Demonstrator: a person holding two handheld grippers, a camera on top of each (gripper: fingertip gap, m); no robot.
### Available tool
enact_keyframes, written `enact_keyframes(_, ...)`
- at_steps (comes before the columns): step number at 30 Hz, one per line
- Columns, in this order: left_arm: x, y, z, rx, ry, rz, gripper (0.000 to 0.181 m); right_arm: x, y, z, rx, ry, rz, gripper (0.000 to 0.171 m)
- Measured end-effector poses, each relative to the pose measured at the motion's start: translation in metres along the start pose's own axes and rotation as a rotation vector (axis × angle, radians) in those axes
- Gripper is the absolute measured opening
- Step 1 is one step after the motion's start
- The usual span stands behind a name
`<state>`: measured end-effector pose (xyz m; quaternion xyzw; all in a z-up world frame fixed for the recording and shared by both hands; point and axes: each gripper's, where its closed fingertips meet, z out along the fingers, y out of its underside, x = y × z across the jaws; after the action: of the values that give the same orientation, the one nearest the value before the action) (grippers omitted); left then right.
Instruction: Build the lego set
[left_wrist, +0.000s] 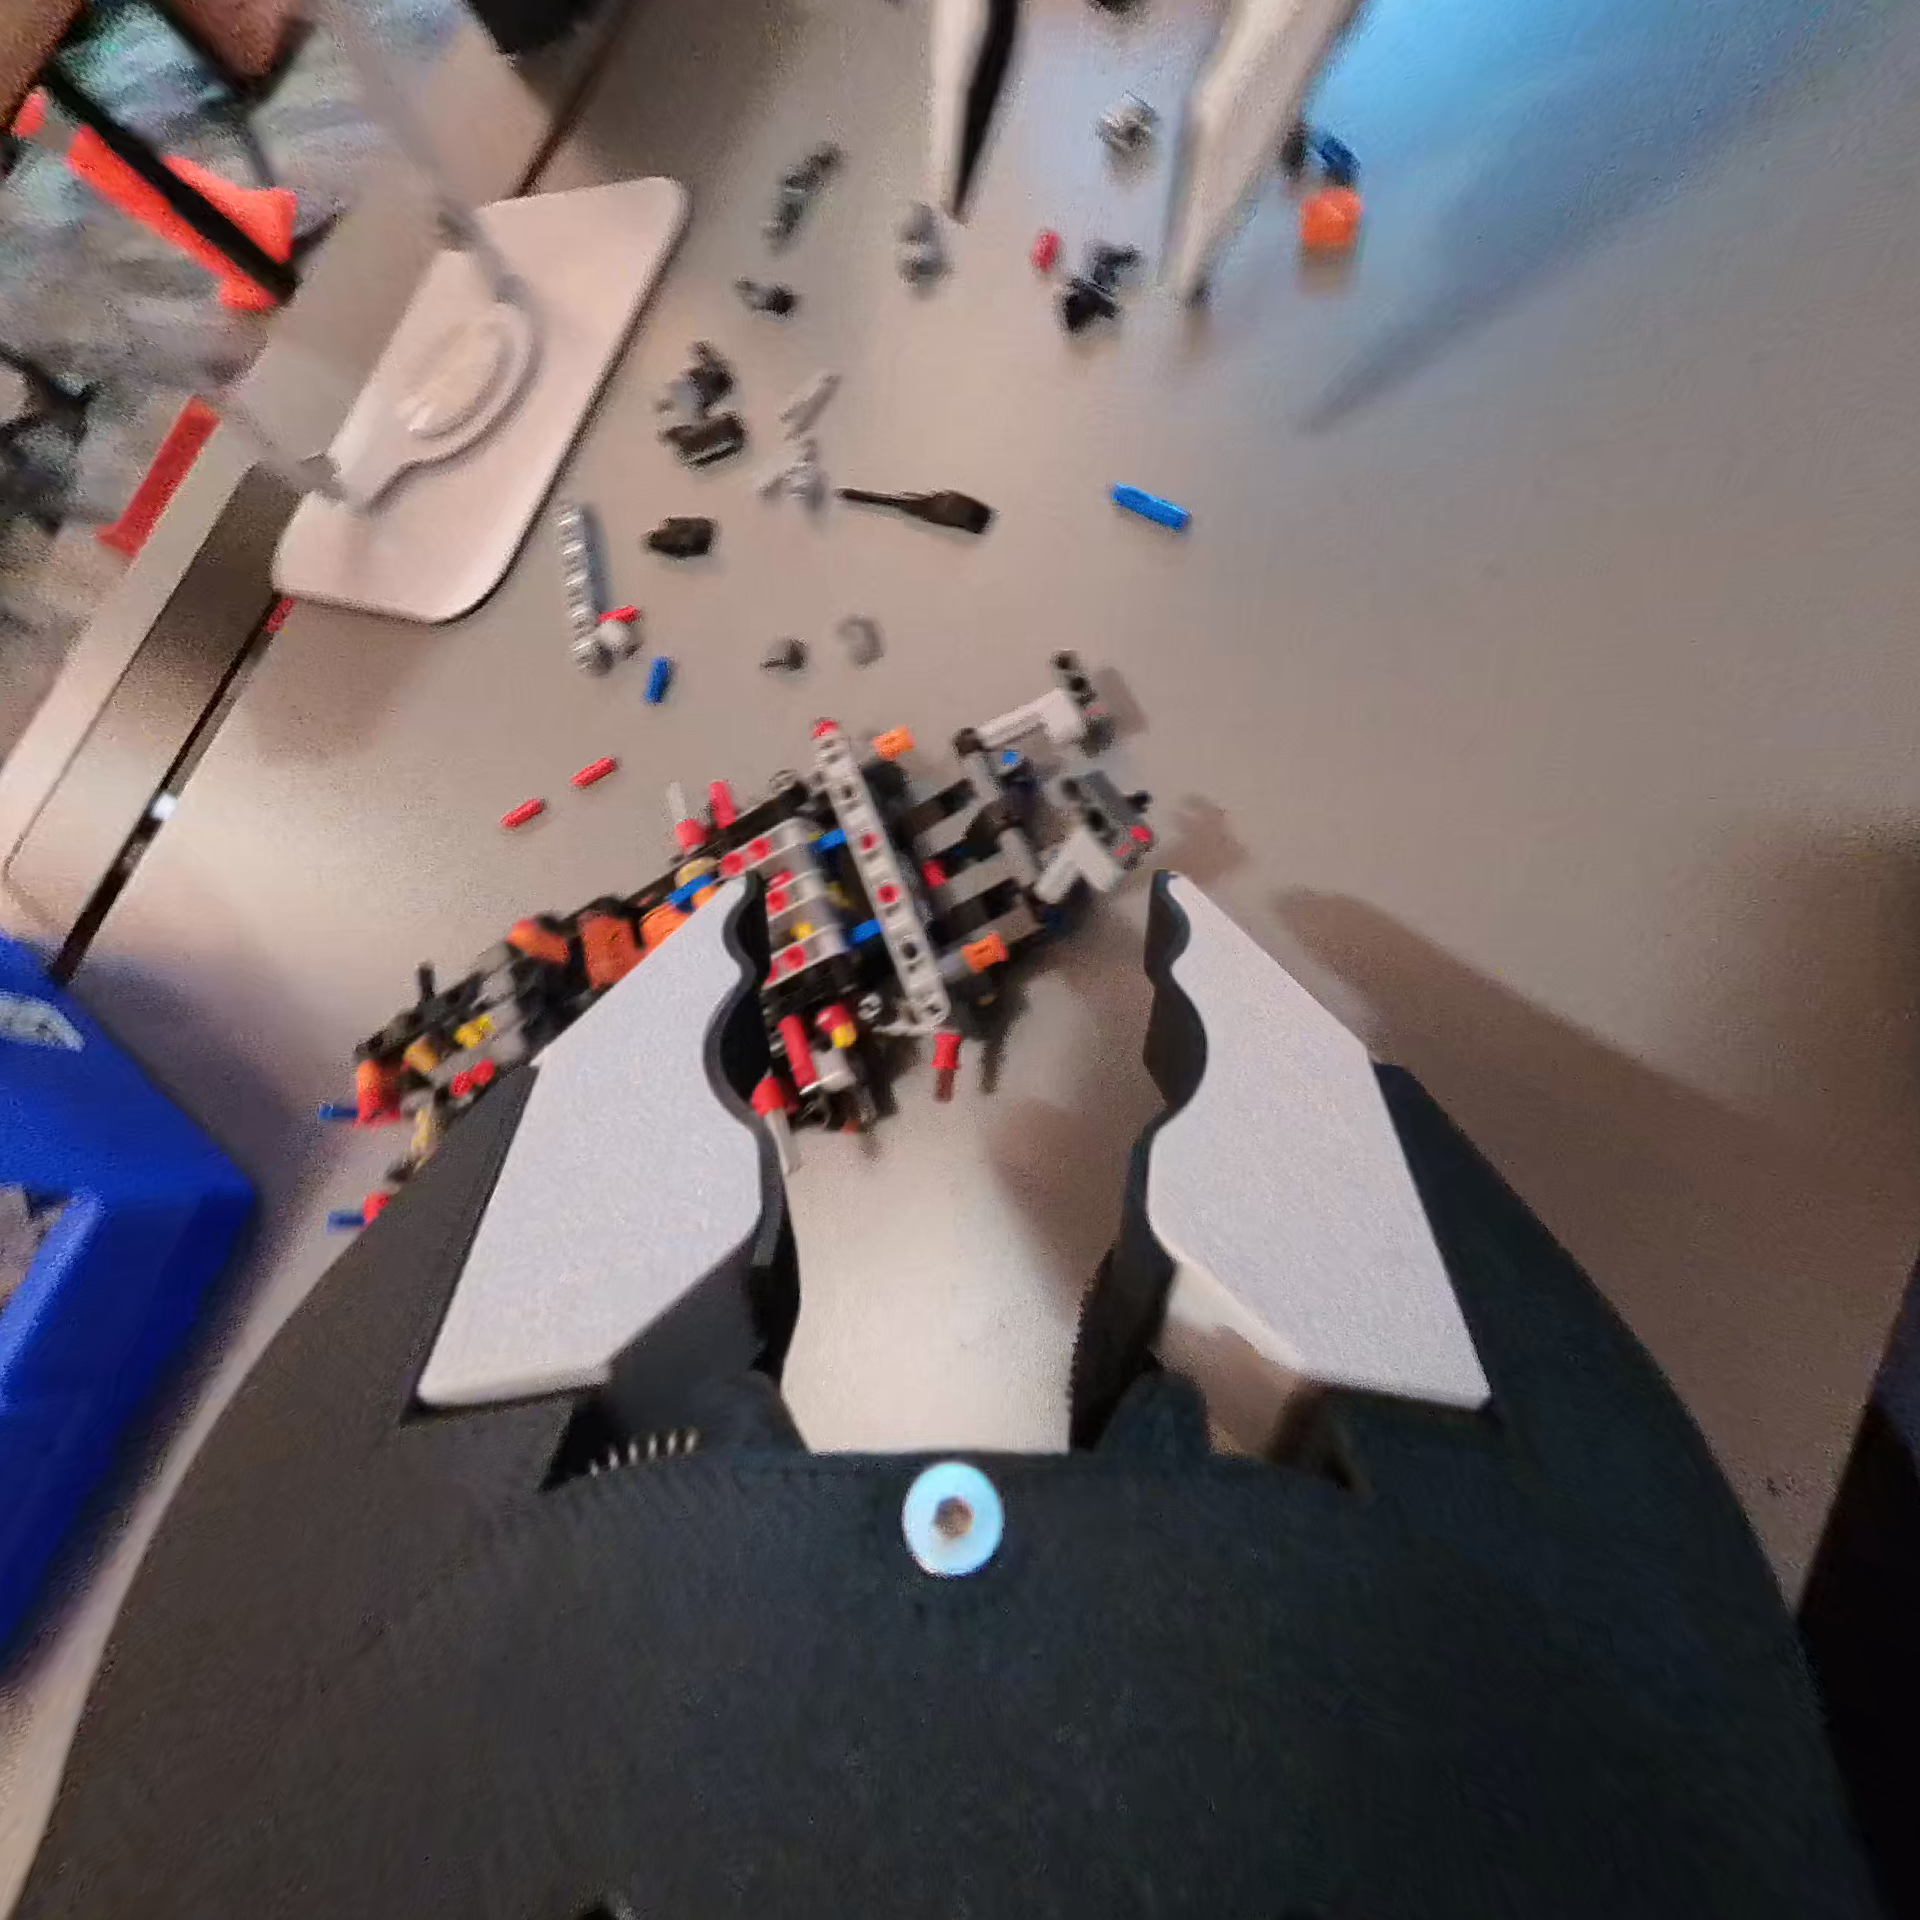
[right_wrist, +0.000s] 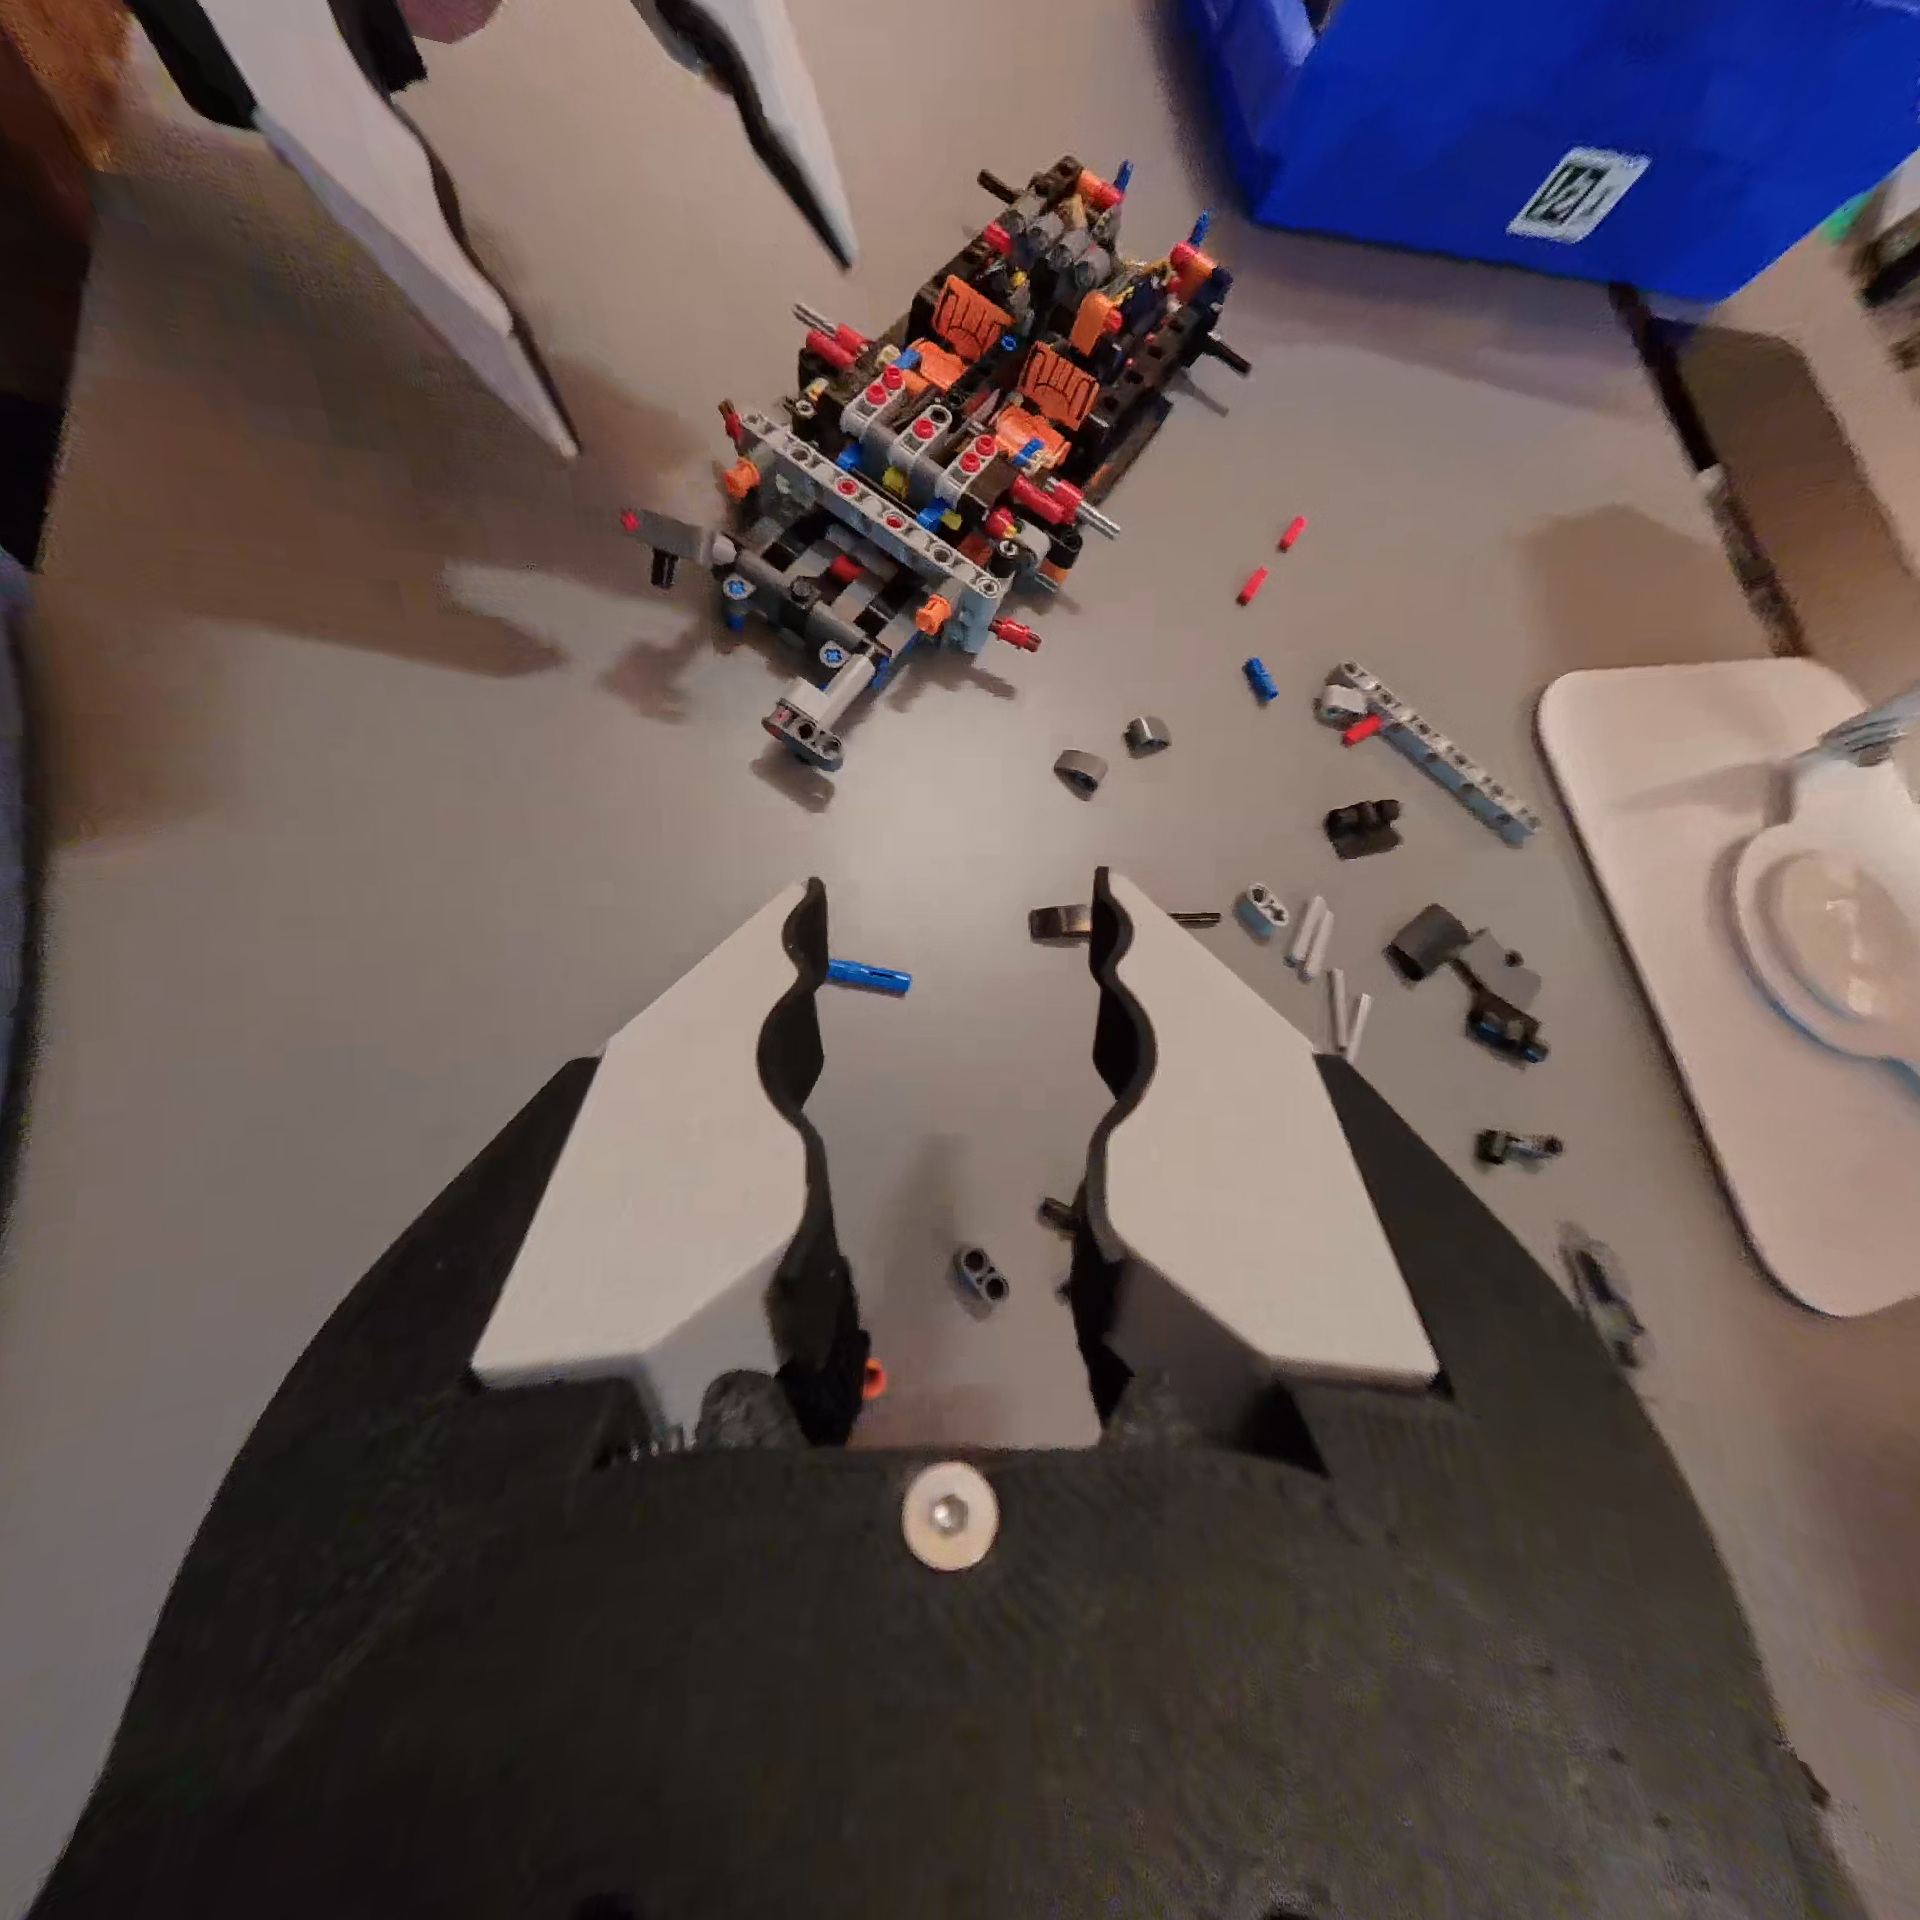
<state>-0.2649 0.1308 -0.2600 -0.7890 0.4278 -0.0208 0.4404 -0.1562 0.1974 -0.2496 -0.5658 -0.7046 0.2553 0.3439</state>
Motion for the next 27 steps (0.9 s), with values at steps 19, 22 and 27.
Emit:
enact_keyframes(19, -0.047, 0.058, 0.005, 0.062, -0.089, -0.876, 0.08, -0.006, -0.03, 0.122, -0.15, -0.427, 0.328, 0.065)
enact_keyframes(22, -0.048, 0.056, 0.012, 0.083, -0.059, -0.884, 0.079, -0.014, -0.034, 0.123, -0.148, -0.46, 0.33, 0.063)
enact_keyframes(27, -0.058, 0.056, 0.016, 0.119, -0.013, -0.924, 0.075, -0.03, -0.045, 0.129, -0.115, -0.484, 0.359, 0.063)
